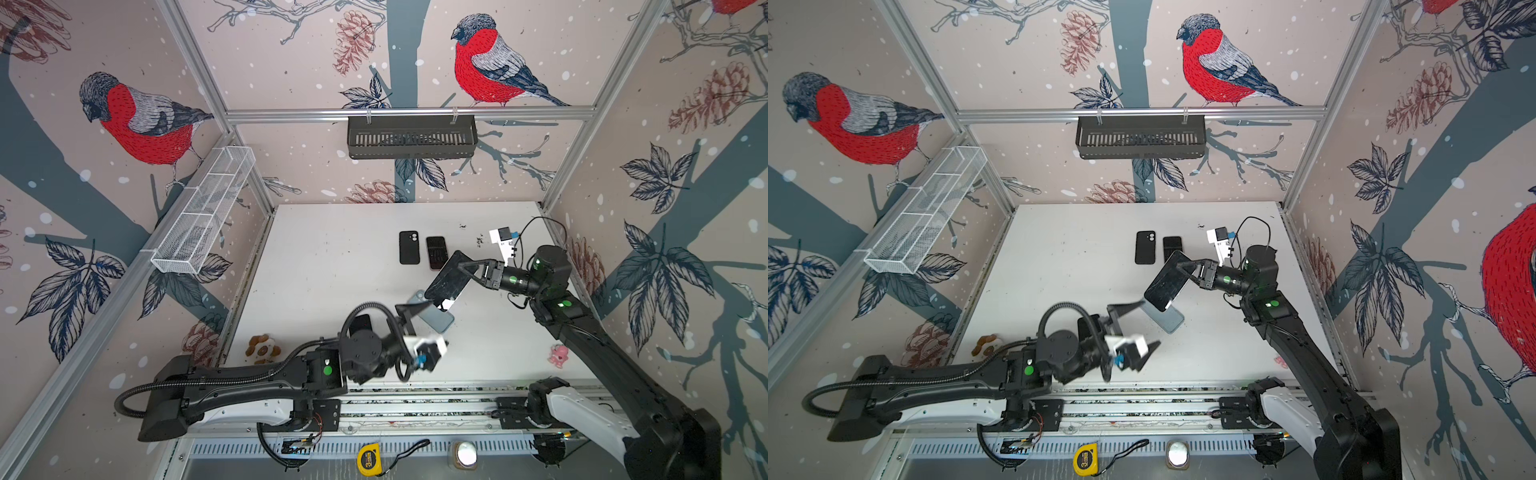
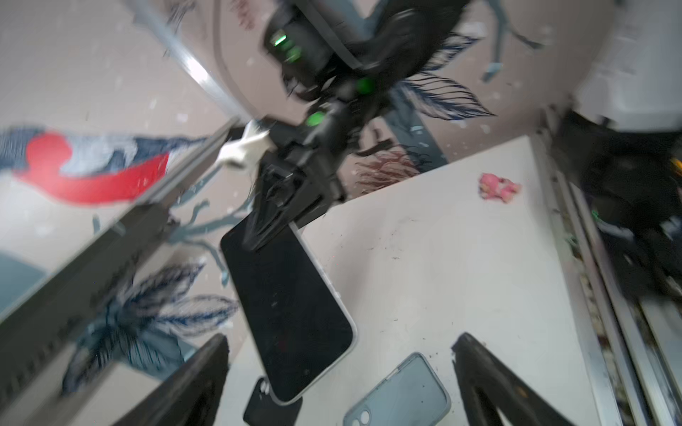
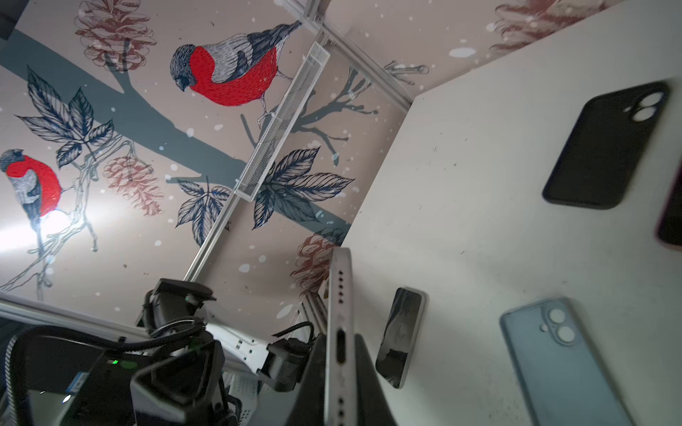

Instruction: Put the phone into the phone case

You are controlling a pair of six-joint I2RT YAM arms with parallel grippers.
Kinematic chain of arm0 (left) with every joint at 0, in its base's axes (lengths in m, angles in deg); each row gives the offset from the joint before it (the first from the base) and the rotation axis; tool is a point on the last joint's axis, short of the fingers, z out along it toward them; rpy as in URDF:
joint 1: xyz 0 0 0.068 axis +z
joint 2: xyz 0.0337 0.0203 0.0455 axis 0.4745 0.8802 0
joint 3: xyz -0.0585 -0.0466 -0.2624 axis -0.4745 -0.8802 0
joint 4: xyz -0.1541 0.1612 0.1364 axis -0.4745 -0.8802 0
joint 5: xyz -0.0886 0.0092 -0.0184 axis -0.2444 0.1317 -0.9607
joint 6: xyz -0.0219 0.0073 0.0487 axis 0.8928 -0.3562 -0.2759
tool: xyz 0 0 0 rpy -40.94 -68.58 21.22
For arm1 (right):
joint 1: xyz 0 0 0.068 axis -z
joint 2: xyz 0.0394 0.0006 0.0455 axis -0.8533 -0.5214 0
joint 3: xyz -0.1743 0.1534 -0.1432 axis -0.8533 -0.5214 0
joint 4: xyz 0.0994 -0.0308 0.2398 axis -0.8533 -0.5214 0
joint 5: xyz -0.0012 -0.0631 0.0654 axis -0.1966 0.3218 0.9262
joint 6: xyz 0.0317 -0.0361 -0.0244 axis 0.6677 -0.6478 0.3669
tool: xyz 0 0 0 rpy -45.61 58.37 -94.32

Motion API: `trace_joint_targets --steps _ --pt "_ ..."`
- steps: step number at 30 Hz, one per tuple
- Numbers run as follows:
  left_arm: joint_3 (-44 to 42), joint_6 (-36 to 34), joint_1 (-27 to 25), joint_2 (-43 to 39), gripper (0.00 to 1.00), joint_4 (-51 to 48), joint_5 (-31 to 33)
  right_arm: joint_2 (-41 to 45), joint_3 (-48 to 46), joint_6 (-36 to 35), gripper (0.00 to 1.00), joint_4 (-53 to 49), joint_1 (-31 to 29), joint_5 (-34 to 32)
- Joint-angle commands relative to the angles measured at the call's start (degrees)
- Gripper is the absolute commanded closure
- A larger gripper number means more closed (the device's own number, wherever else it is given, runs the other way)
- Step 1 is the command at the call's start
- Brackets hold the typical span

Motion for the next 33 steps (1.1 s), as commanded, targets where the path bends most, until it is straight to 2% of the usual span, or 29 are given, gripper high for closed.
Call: trace_joint_targets --steps 1,2,3,4,8,13,15,21,26,29,33 --pt "6.25 37.96 12.14 3.89 0.03 -14.94 -14.81 2.54 1.25 -7.02 0.97 -7.09 1.25 -6.61" --pt "6.41 40.82 16.02 4.85 0.02 -14.09 -23.29 3.3 1.41 -7.08 0.97 -7.41 1.3 -8.34" --pt "6.04 42.45 17.77 5.25 0.02 -12.17 -28.32 3.76 1.58 -7.13 0.97 -7.54 1.33 -9.12" --pt "5.25 44.06 18.29 5.32 0.02 -9.65 -29.56 3.96 1.82 -7.02 0.97 -7.59 1.34 -9.61" --pt "1.16 55.04 18.37 3.6 0.02 -0.54 -23.46 4.95 1.39 -4.23 0.97 -3.81 1.39 -8.81" --pt "-0.94 63.72 19.61 0.95 0.02 2.33 -19.13 7.2 -0.95 -0.04 0.97 2.52 1.3 -8.34" --pt "-0.97 67.02 21.24 0.64 0.02 1.91 -19.56 7.21 -1.52 0.68 0.97 3.22 1.36 -8.49" --pt "-2.98 64.45 24.66 0.48 0.02 3.36 -24.57 6.98 -1.38 2.06 0.97 3.39 1.19 -7.46" --pt "-4.44 68.53 24.81 -0.49 0.02 1.88 -21.89 8.57 -2.21 1.78 0.95 3.86 0.89 -8.26" --pt "-7.63 68.42 25.9 -2.19 0.02 5.78 -24.79 7.8 -1.96 2.27 0.95 4.64 -0.06 -8.25" --pt "-8.17 68.48 27.2 -3.0 0.03 7.42 -25.16 6.62 -2.48 3.39 0.95 7.63 -2.76 -9.01"
